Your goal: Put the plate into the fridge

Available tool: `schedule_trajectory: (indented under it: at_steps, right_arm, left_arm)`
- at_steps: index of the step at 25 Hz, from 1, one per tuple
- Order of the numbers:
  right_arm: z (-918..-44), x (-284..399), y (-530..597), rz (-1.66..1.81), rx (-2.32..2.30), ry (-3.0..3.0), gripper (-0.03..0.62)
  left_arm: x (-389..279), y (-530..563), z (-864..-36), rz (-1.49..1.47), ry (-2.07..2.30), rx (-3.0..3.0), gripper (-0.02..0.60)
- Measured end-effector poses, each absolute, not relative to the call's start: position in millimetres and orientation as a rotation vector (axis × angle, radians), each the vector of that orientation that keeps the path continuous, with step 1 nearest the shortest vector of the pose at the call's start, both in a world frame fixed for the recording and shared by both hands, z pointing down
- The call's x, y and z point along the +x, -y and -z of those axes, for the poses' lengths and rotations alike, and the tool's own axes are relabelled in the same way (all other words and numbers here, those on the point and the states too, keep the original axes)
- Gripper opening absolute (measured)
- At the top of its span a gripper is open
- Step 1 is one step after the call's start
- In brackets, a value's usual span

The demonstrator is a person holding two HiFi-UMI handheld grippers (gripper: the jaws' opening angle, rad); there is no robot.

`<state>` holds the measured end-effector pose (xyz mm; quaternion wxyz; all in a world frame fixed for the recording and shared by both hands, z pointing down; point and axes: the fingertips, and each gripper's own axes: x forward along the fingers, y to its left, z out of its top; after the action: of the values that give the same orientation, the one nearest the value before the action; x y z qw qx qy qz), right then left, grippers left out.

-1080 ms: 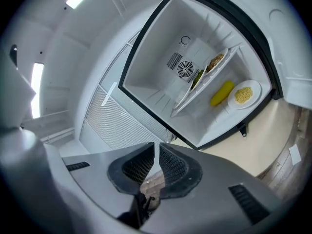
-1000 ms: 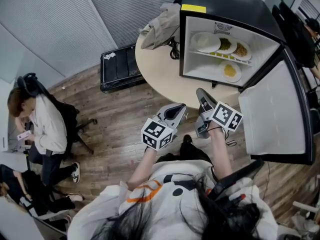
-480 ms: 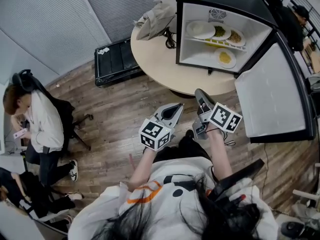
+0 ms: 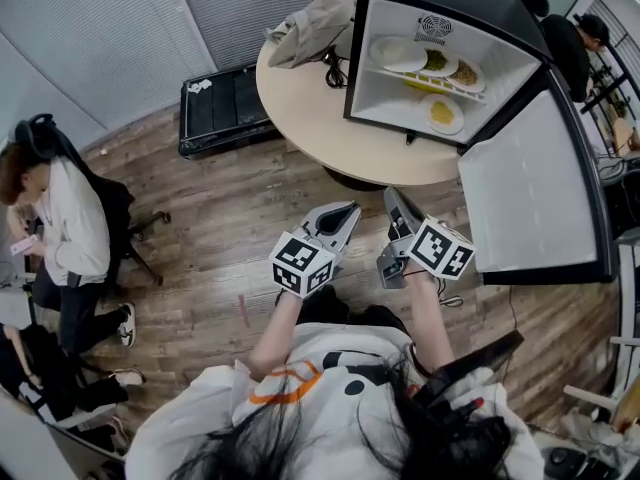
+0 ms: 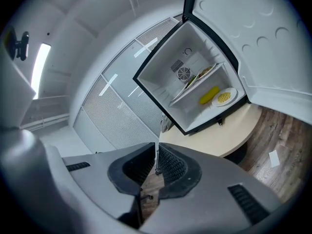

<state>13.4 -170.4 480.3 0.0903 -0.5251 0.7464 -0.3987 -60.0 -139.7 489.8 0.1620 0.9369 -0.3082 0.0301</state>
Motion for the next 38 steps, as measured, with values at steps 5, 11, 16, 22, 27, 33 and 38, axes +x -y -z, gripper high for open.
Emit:
schedule_trajectory:
  at_steps: [5, 11, 16, 22, 27, 33, 38]
  right_arm:
    - [-492.7, 29.2, 152.4, 1.237, -1.541, -2.222, 0.035]
    - [-493.0, 52.4, 130.9, 1.215, -1.554, -2.264, 0.035]
    - [-492.6, 66.5, 107.5, 1.207, -1.51, -2.284, 0.035]
    - [-490.0, 84.3, 75.9, 1.184, -1.473, -2.339, 0.034]
    - [-487.9, 94.0, 52.0, 1.169, -1.447, -2.363, 0.032]
    - [-490.0, 103.7, 27.0, 1.155, -1.424, -2.402, 0.029]
    - [-490.7, 109.7, 13.7, 1.154, -1.408, -2.419, 0.025]
  left_arm:
    - [-41.7, 128.4, -489.5, -0.08, 0.882, 2.655, 0.011]
    - [-14.3, 106.3, -487.8, -0.103, 0.891, 2.654, 0.011]
    - [2.1, 81.8, -483.3, -0.133, 0.916, 2.667, 0.011]
    - [22.2, 50.8, -481.3, -0.15, 0.96, 2.666, 0.011]
    - [36.6, 23.9, -480.8, -0.162, 0.973, 2.673, 0.011]
    - [49.8, -2.6, -482.4, -0.164, 1.002, 2.676, 0.011]
    - [56.3, -18.2, -481.9, -0.167, 1.015, 2.68, 0.011]
